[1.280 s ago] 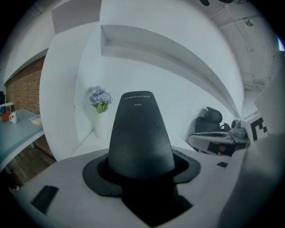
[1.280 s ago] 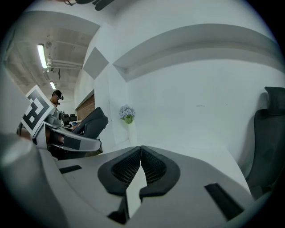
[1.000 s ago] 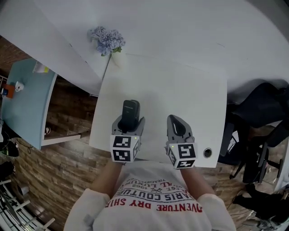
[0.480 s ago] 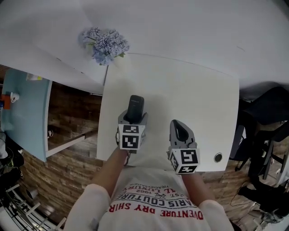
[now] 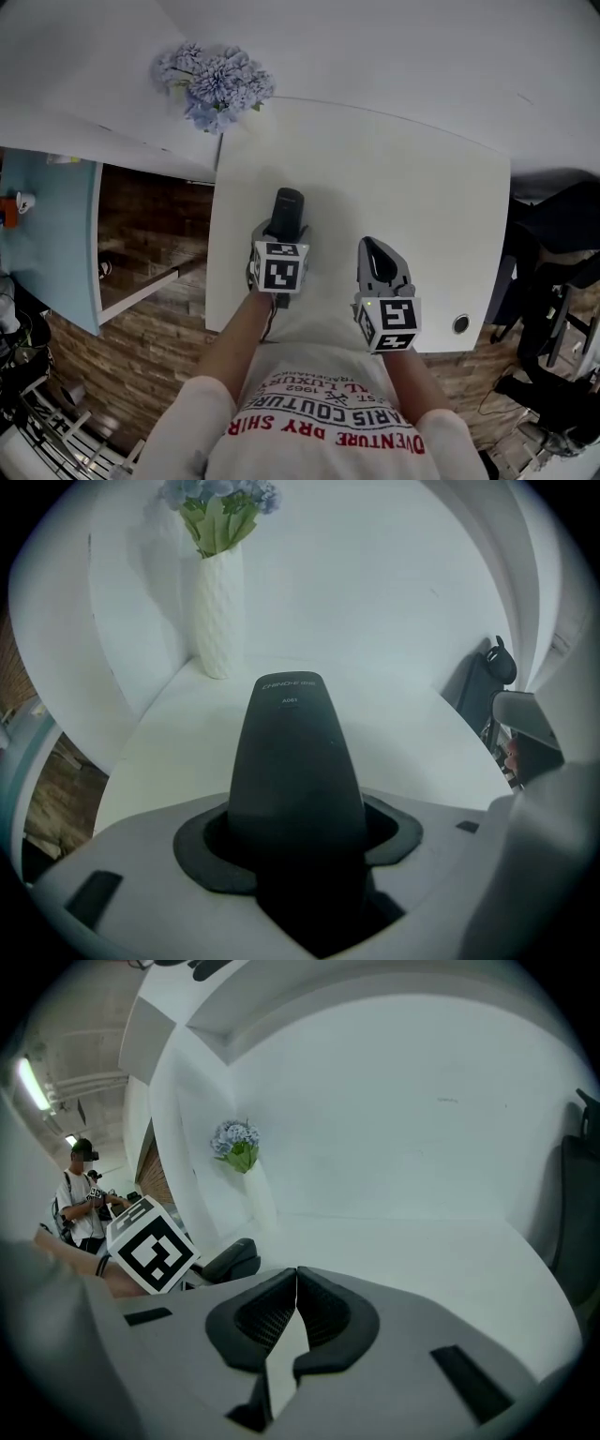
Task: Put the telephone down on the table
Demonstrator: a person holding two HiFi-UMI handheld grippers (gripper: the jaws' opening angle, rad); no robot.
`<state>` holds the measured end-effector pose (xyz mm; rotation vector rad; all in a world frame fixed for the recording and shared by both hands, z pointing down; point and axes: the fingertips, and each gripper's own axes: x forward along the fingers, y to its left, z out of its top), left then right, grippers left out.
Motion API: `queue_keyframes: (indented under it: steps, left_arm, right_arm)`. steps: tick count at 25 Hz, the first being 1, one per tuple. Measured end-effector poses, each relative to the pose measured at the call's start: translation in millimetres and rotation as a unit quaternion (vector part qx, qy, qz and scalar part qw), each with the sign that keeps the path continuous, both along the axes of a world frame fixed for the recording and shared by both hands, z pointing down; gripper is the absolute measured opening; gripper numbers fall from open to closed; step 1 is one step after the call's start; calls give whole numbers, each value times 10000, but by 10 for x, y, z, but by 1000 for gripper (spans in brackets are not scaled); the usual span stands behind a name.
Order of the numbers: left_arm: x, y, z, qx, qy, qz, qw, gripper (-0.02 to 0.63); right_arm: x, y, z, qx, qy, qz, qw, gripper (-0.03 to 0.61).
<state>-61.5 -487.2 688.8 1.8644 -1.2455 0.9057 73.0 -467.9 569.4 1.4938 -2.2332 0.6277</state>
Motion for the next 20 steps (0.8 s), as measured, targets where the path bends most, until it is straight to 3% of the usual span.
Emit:
queue_keyframes:
  steps: [9,15,20]
  left_arm:
    - [29,-13,50,-103,-226,37,9997,296]
    - [78,-24,13,-98,65,45,9999,335]
    - [58,-26,-25,142,145,9,9998,368]
  right_arm:
    - [-62,-37,-3,-78,-235,58,9997,25]
    - [-16,-22,-44,-47,-274,109,9996,25]
    - [19,19,-124,9,-338,168,9993,25]
